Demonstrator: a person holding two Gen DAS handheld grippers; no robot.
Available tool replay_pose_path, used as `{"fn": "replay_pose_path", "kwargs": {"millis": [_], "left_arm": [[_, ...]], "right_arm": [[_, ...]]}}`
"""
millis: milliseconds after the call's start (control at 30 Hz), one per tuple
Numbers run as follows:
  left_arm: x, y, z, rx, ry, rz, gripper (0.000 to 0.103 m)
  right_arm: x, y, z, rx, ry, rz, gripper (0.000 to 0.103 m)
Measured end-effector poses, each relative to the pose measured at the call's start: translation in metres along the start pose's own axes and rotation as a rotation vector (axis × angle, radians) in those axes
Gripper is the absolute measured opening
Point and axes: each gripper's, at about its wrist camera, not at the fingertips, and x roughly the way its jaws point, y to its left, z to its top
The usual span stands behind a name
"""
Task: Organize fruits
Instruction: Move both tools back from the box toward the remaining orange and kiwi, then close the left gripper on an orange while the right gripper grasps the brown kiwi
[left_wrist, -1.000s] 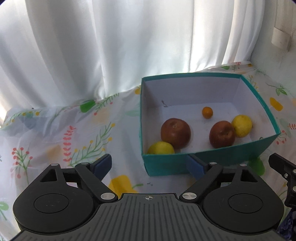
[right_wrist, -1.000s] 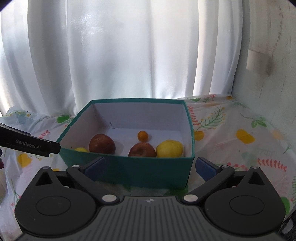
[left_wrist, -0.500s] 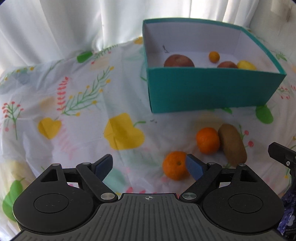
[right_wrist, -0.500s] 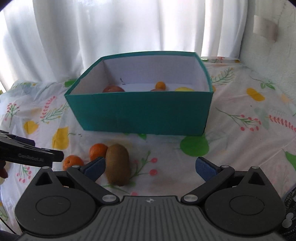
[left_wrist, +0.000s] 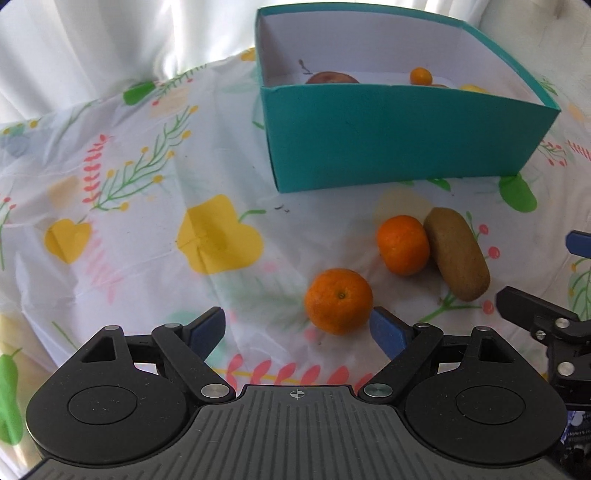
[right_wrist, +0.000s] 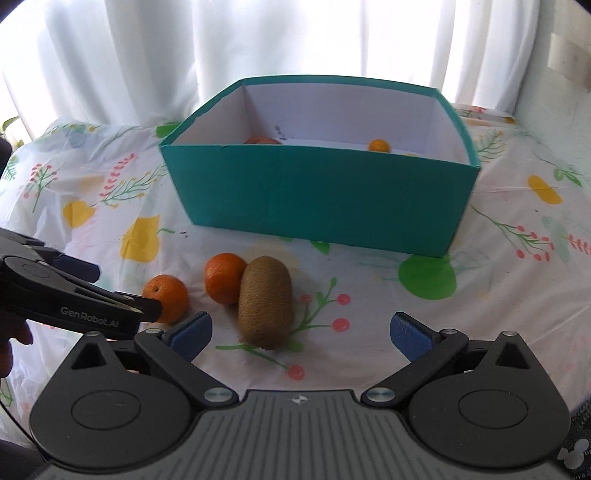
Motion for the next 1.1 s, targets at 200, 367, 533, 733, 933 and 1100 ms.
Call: {"fn": "replay_pose_path", "kwargs": {"millis": [200,367,533,733,933,1100], "left_arm": [[0.004,-0.001,-0.002,0.008,0.011,-0.020,0.089],[0.013,-0.002,-0.001,0.009,0.035,-0.030,0.087],[0.021,-0.002,0.001,0.018,0.048,-0.038,0.085],[0.026,0.001,0.006,0.000,0.051,-0.079,0.079],[0.033,-0.001,0.006,0.040,0.067,-0.107,0.071],[0.034,-0.001,0.009,0.048,0.059,-0.119,0.067]], "right_arm": [[0.011,0.005,0.004,-0.029,0.019,0.027,0.096],[0.022,0.009,0.007,-0.049,0.045,0.032,0.090],[0.034,0.010,0.010,-0.054,0.072,0.038,0.083],[0.047,0.009,0.015,-0.041,0.100,0.033,0.077],[0.058,0.010,0.018,-0.053,0.135,0.046,0.066],[0.067,0.009,0.020,-0.043,0.159,0.056,0.061]]}}
